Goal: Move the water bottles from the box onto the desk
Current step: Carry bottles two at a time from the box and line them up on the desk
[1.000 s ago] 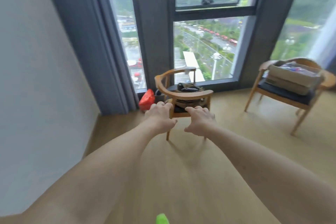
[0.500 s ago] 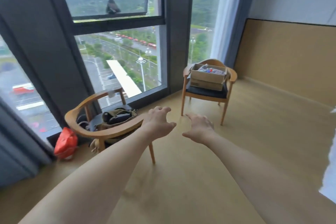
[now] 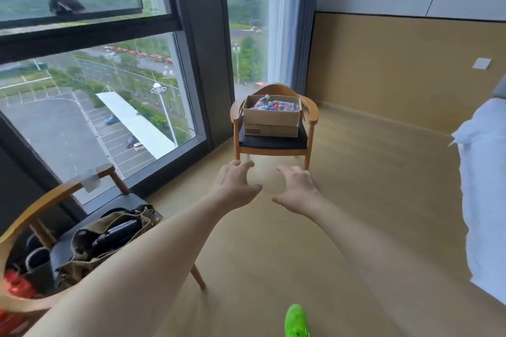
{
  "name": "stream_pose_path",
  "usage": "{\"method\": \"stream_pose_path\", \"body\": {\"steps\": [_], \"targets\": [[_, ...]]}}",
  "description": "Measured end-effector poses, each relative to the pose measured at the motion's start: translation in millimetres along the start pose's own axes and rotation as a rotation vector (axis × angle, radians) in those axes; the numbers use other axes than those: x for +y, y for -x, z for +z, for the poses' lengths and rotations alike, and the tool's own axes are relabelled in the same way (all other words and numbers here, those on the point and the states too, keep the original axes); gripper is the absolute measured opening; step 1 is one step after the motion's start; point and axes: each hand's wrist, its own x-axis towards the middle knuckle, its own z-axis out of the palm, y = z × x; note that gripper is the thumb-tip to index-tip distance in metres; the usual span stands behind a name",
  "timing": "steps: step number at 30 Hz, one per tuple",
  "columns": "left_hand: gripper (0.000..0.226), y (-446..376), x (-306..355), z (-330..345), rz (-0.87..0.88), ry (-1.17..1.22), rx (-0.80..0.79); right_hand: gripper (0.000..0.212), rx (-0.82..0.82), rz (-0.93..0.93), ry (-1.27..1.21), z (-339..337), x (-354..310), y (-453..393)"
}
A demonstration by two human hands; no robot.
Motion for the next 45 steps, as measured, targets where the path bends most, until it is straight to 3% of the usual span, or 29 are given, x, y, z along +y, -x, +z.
{"method": "stream_pose_path", "body": {"steps": [11,21,36,45], "targets": [[0.066,-250,8,37,-0.037,-0.018,-0.012,0.082,-0.025,-0.016,-0.099,-26,48,-242],[0.067,-428,-14,65,-0.116,0.059,-0.085,0.082,-0.100,0.038,-0.077,-22,78,-414],[0.069,-741,-63,89,-0.009,0.072,-0.173,0.081,-0.136,0.179,-0.033,13,66,-711],[0.070,-850,-77,102,-0.023,0.088,-0.279,0.085,-0.199,0.256,-0.052,36,80,-822]]}}
